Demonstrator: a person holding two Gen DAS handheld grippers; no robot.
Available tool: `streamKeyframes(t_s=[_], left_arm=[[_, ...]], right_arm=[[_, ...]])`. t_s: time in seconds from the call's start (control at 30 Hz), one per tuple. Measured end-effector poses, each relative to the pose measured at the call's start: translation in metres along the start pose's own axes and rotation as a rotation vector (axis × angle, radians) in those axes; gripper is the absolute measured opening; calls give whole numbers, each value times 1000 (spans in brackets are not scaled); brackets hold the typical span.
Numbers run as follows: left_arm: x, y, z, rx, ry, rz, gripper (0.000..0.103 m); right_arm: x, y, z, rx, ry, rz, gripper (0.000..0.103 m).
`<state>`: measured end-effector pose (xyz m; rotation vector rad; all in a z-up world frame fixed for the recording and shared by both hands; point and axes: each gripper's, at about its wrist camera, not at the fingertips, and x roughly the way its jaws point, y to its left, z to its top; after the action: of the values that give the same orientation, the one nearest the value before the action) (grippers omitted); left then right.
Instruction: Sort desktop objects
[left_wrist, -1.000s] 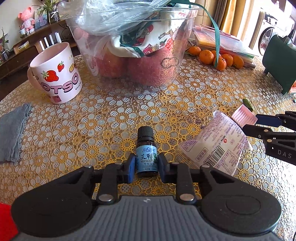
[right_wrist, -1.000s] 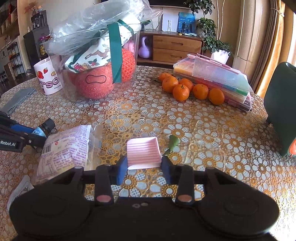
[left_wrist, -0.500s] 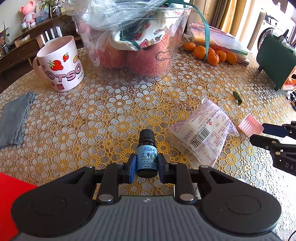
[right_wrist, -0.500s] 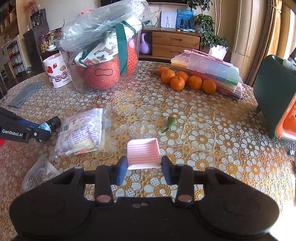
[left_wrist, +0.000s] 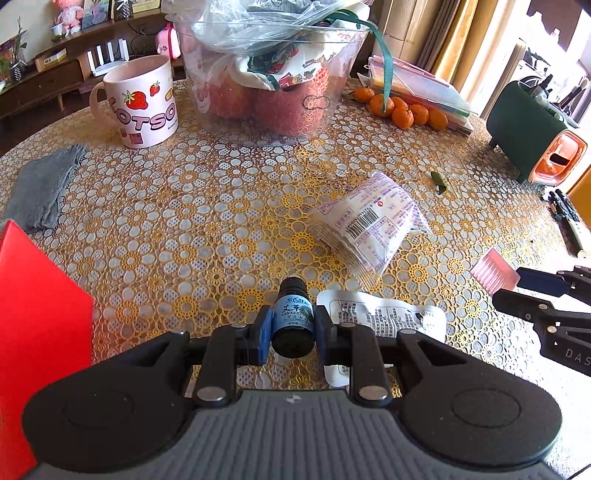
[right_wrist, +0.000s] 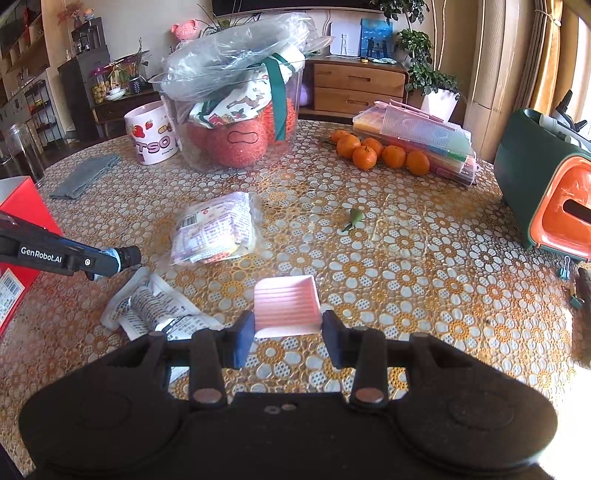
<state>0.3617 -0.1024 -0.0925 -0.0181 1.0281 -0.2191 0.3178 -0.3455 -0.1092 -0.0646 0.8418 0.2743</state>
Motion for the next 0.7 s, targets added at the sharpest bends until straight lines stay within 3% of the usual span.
streamKeyframes(t_s=[0.7], left_arm=[[-49,12,-31,-62,-14,-81,22]], right_arm=[[-52,46,-18,-30,4,64,39]])
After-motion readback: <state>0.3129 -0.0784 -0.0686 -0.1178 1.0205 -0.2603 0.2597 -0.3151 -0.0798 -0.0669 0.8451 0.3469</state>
